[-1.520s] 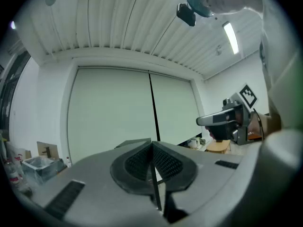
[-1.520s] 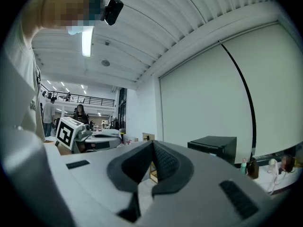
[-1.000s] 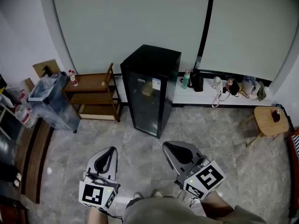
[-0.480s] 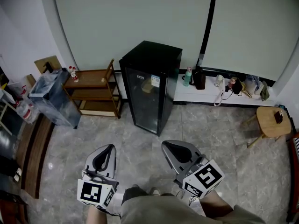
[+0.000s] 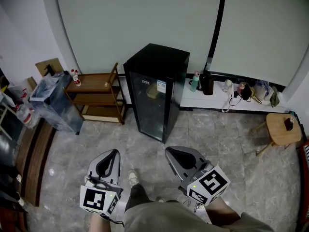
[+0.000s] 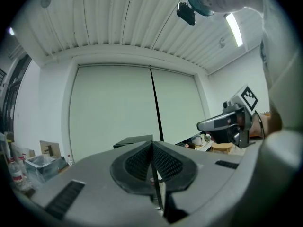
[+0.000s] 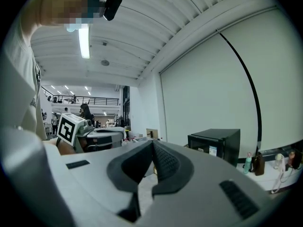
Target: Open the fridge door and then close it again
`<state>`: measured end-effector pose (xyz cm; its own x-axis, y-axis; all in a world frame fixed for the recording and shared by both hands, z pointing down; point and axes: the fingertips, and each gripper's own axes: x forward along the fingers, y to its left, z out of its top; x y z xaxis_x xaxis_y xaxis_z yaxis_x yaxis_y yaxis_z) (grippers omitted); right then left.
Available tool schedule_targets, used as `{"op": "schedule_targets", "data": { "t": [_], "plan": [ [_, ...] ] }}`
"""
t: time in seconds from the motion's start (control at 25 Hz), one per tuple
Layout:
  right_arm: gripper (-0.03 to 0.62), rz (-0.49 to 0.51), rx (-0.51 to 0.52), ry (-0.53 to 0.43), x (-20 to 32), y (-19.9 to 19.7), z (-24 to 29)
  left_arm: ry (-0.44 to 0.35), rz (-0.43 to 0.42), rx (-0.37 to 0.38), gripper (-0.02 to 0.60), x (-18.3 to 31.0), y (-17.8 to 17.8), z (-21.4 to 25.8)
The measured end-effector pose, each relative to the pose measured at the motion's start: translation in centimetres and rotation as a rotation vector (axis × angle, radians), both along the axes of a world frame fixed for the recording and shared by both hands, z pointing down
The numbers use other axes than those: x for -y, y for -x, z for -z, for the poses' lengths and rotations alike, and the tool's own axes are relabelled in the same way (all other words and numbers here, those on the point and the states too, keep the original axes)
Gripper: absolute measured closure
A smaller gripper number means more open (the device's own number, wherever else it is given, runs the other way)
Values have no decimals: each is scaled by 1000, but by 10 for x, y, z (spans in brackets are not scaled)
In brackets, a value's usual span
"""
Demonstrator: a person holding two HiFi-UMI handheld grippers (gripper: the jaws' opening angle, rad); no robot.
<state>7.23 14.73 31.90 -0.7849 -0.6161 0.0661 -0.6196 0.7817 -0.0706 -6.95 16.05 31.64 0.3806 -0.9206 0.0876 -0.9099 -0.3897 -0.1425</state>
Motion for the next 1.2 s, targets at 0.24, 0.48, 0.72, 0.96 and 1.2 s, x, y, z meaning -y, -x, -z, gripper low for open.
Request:
{"op": "schedule_targets", "data": {
  "t": [0.24, 0.48, 0.72, 0.96, 1.2],
  "plan": [
    [597, 2, -6, 5, 31, 14, -2, -1, 0, -4, 574, 30, 14, 0],
    [597, 1, -12, 11, 70, 39, -8, 9, 4, -10, 574, 66, 39, -6],
    [597, -8, -30, 29, 114, 67, -12, 23, -11, -20, 574, 112, 66, -10],
    [597, -36, -45, 39, 158, 99, -8, 32, -43, -26, 574, 161, 98, -7],
    [597, -68, -62, 52, 204, 138, -6, 36, -91, -33, 574, 214, 132, -2]
  ]
}}
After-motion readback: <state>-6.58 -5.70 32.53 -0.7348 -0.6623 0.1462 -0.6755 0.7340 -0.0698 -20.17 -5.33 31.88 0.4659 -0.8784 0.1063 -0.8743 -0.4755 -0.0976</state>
